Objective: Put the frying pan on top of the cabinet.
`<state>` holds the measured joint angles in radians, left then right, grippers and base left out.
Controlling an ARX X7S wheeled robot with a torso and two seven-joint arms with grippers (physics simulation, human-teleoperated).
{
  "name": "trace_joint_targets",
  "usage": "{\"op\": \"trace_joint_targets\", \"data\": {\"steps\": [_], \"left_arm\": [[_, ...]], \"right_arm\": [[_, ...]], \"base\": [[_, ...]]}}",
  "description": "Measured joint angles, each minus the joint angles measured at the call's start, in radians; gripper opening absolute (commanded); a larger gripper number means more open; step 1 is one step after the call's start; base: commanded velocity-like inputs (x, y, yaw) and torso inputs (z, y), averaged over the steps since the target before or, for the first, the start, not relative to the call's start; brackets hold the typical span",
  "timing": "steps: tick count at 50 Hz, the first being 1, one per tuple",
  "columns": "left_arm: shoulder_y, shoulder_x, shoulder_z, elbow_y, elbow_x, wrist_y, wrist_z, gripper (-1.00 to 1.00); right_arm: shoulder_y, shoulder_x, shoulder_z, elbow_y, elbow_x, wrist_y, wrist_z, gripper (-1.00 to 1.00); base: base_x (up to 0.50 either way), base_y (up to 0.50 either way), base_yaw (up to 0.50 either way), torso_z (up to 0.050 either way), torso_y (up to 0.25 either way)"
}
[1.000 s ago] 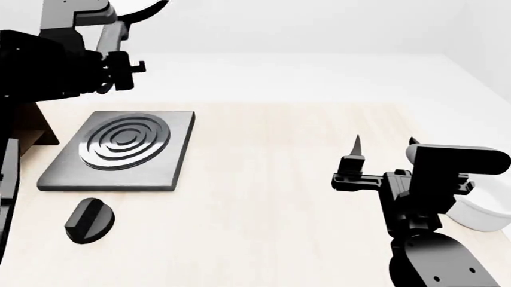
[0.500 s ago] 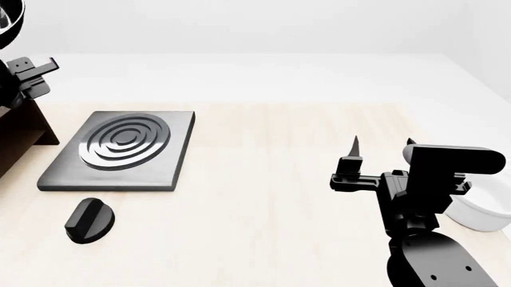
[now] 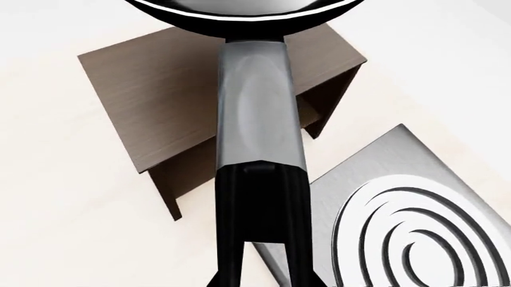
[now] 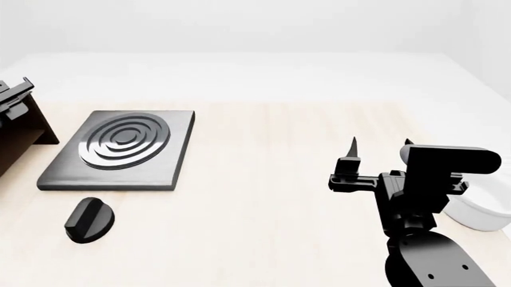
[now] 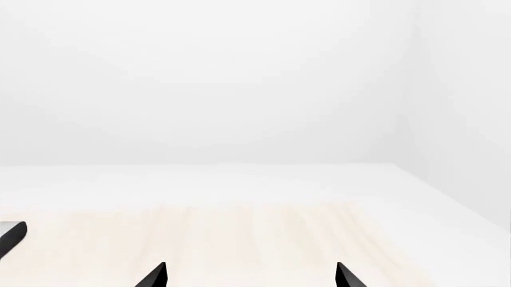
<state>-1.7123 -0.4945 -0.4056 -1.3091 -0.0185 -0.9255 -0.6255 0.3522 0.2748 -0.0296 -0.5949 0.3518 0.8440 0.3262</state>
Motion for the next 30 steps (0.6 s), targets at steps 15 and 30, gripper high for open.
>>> {"op": "trace_joint_targets", "data": {"steps": [15, 30], "left_arm": [[0.019, -0.012, -0.033, 0.000, 0.005, 0.003, -0.034, -1.00], [0.006, -0.013, -0.045, 0.000, 0.004, 0.030, -0.059, 1.00]], "right_arm": [[-0.001, 0.003, -0.004, 0.004, 0.005, -0.003, 0.006, 1.00], [0.000, 0.006, -0.012, 0.010, 0.008, -0.006, 0.011, 1.00]], "base": [[0.00, 0.00, 0.00, 0.000, -0.250], [0.00, 0.00, 0.00, 0.000, -0.029]]}}
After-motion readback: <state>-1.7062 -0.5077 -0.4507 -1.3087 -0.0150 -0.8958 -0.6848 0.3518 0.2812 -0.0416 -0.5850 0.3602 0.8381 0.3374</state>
